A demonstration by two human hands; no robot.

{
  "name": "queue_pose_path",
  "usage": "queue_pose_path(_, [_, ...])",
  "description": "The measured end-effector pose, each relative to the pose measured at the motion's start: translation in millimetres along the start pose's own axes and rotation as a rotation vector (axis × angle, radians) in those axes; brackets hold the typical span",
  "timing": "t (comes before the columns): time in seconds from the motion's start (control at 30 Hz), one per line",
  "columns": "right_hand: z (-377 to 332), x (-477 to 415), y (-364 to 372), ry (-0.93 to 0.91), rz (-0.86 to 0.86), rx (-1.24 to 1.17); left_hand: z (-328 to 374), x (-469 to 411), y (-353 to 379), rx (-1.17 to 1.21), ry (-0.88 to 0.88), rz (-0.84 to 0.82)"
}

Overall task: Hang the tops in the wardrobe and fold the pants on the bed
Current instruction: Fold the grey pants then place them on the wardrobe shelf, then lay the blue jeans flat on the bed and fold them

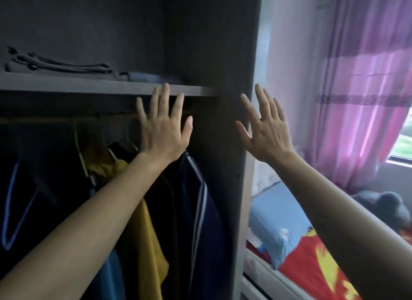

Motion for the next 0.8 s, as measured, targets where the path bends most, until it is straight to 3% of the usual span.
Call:
queue_pose_path(0.2, [124, 173, -39, 0.065, -0.248, 0.088, 177, 58, 10, 0.157, 0.135, -0.047])
queue_pose_path(0.33, [209, 322, -67, 0.105, -0.476, 0.156, 329, 143, 42, 0.299, 0.195, -0.235])
queue_pose_path(0.53, [324, 501, -136, 0.319, -0.695, 0.238, 526, 270, 76, 0.374, 0.407, -0.512])
queue_pose_path(0.8, [454, 664, -199, 0.695, -0.8, 0.355, 726, 334, 105, 0.516, 0.607, -0.555])
Point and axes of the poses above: each hand's wrist, its own x-axis away from the middle knuckle, its own y-axis out of the palm, z = x × y, the point moved 8 cm from there along -x, towards the middle knuckle, and after that the axes turned 11 degrees about -y, right-handed, at the moved point
